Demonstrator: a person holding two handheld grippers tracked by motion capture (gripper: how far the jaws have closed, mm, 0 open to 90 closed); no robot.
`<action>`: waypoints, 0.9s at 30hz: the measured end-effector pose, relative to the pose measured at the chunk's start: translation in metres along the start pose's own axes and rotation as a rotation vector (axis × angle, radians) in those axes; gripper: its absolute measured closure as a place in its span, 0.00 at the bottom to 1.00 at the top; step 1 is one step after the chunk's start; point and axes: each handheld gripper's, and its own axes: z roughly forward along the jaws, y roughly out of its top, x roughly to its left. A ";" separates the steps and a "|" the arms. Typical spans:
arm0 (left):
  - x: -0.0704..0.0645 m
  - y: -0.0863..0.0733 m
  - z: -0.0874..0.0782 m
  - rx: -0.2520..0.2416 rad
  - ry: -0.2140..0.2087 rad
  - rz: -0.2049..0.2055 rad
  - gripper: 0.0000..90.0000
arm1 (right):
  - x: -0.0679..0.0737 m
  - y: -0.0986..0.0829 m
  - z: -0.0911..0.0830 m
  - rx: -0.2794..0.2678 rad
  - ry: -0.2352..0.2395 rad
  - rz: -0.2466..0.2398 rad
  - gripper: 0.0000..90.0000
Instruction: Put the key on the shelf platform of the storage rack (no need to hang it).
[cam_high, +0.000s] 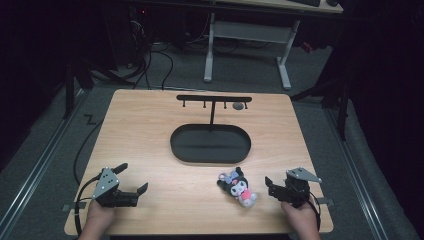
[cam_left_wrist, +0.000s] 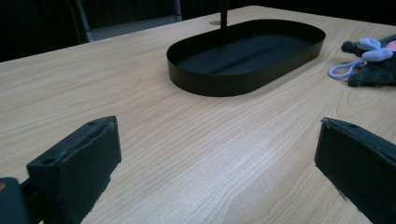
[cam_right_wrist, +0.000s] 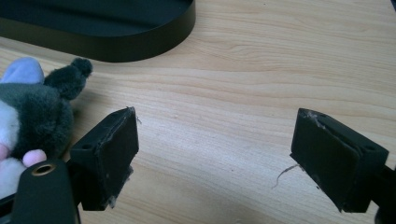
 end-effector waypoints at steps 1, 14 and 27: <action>-0.001 0.000 0.000 0.006 -0.003 0.006 0.02 | 0.000 0.000 -0.001 0.004 -0.007 -0.003 0.17; -0.004 -0.001 0.002 0.018 -0.010 0.024 0.02 | 0.000 -0.001 -0.002 0.078 0.000 -0.042 0.17; -0.004 -0.002 0.002 0.018 -0.008 0.022 0.06 | 0.006 0.005 0.003 0.202 0.049 -0.063 0.17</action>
